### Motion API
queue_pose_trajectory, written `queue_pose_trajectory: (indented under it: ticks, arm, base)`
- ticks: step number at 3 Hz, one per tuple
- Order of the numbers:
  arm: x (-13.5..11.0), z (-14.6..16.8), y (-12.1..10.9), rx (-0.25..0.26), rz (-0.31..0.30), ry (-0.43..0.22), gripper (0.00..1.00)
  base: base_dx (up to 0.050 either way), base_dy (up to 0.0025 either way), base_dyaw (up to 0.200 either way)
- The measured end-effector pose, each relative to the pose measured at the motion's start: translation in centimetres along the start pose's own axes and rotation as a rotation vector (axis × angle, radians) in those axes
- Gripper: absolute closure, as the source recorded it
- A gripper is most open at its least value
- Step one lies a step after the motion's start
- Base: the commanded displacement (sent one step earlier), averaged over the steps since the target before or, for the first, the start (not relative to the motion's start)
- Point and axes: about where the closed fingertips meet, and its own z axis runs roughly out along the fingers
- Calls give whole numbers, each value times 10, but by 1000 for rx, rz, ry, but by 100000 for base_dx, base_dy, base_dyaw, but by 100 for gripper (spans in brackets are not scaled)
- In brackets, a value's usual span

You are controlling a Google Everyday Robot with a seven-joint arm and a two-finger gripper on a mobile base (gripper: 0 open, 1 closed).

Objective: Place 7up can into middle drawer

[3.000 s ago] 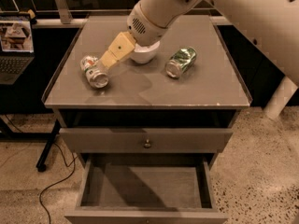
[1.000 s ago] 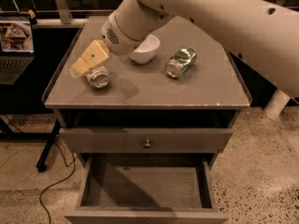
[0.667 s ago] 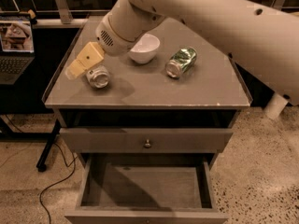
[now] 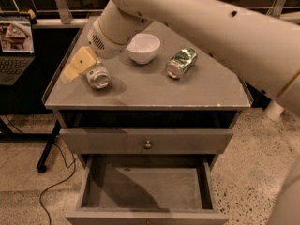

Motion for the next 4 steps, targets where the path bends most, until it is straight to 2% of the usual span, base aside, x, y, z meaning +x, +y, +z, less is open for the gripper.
queue_pose_trajectory:
  ticks: [1,2,4]
  arm:
    - [1,14,-7,0,29,42,0]
    - [7,27,-17,-29,62,76,0]
    - [9,36,-13,-8,74,56,0]
  base:
    - [0,0,0]
    - [0,0,0]
    - [0,0,0]
